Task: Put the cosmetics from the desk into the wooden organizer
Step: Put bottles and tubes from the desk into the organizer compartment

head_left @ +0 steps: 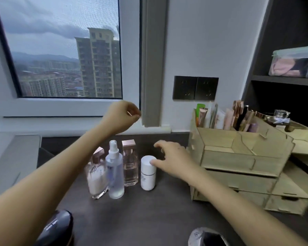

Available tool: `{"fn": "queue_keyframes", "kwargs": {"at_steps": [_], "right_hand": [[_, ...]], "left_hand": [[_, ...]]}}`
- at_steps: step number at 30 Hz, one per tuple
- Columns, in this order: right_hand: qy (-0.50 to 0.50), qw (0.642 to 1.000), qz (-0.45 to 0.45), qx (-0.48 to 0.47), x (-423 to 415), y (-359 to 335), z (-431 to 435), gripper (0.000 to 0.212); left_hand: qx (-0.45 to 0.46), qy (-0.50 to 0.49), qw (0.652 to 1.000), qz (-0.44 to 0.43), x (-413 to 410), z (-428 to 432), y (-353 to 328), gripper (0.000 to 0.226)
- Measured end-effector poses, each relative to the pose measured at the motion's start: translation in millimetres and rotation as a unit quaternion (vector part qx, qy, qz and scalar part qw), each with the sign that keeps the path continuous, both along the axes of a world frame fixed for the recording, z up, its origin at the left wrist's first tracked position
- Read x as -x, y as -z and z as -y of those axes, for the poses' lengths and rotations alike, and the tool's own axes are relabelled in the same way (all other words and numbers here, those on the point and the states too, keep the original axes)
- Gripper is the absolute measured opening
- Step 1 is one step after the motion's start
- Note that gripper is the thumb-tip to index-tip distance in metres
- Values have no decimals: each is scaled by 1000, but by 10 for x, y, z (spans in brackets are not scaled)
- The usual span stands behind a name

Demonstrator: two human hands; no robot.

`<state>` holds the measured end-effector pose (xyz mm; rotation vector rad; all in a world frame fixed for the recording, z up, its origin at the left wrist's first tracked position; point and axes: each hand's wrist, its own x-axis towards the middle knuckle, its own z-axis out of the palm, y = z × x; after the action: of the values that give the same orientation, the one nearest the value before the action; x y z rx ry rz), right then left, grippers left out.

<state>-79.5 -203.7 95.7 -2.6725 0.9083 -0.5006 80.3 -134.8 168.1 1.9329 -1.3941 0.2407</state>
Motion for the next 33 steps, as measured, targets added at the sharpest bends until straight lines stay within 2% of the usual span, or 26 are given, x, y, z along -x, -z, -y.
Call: {"fn": "queue_keyframes", "kwargs": {"at_steps": [3, 6, 10, 14, 18, 20, 22, 24, 28, 33], "right_hand": [[5, 997, -44, -57, -292, 367, -1, 70], [17, 997, -32, -61, -421, 563, -6, 62], [36, 997, 32, -52, -372, 568, -56, 51], [56, 978, 198, -20, -25, 252, -116, 52], [75, 909, 401, 82, 546, -325, -8, 55], [124, 873, 450, 139, 764, -541, 195, 56], [181, 862, 445, 164, 894, -664, 463, 57], [208, 872, 416, 151, 938, -689, 745, 56], [198, 902, 367, 112, 881, -628, 1132, 57], [195, 919, 332, 90, 772, -585, 1285, 59]], "left_hand": [[-5, -28, 999, -16, -106, -204, 49, 15], [-5, -35, 999, -22, -132, -328, 47, 15], [7, -17, 1000, -21, -98, -375, 22, 16], [22, 17, 999, -28, -13, -329, 48, 15], [24, 55, 997, -43, 146, -216, 103, 13], [22, 69, 996, -53, 208, -132, 137, 11], [19, 84, 994, -61, 263, -50, 170, 11], [16, 98, 993, -67, 310, 17, 192, 14], [13, 109, 992, -70, 341, 140, 205, 13], [13, 118, 989, -84, 308, 277, 214, 10]]}}
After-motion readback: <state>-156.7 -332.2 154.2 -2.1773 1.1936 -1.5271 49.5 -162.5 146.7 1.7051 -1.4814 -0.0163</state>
